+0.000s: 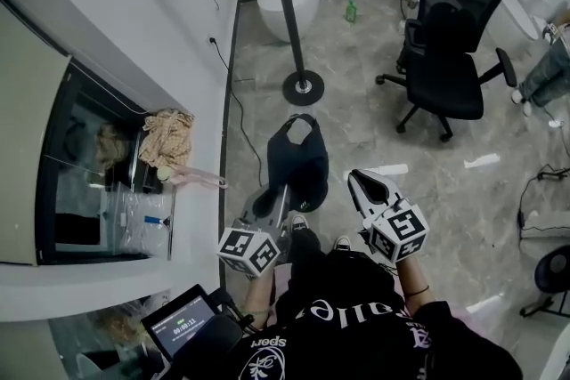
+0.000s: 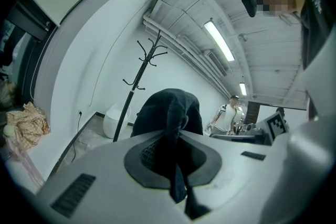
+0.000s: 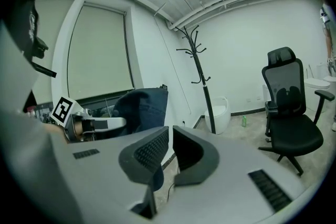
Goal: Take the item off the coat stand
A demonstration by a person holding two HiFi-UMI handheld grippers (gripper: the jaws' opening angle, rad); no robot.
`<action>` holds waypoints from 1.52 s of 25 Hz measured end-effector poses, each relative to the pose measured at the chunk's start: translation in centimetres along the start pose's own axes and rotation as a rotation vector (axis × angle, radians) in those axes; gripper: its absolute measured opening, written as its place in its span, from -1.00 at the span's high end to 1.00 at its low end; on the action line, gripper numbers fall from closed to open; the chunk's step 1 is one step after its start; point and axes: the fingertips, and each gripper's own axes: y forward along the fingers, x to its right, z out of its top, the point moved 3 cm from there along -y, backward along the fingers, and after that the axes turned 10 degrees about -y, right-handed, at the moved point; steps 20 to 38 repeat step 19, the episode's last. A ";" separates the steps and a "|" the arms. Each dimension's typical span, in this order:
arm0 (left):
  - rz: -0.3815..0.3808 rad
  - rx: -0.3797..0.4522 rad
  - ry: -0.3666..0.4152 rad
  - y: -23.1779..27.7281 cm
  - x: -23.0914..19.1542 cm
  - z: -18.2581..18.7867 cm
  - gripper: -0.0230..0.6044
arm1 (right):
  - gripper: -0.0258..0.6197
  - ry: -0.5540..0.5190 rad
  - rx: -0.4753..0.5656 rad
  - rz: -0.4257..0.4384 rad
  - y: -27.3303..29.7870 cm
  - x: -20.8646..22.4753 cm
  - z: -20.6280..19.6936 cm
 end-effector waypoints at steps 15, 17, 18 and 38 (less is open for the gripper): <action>0.036 0.021 0.010 -1.0 1.8 -1.4 0.89 | 0.86 -0.010 0.036 0.039 -1.7 0.6 0.4; 0.039 0.027 0.008 -0.8 2.1 -1.2 0.89 | 0.86 -0.008 0.037 0.041 -1.8 0.7 0.5; 0.043 0.027 0.007 -0.8 2.3 -0.9 0.89 | 0.86 -0.008 0.036 0.043 -1.8 0.8 0.5; 0.047 0.028 0.005 -0.7 2.6 -0.7 0.89 | 0.86 -0.008 0.035 0.045 -1.8 0.9 0.5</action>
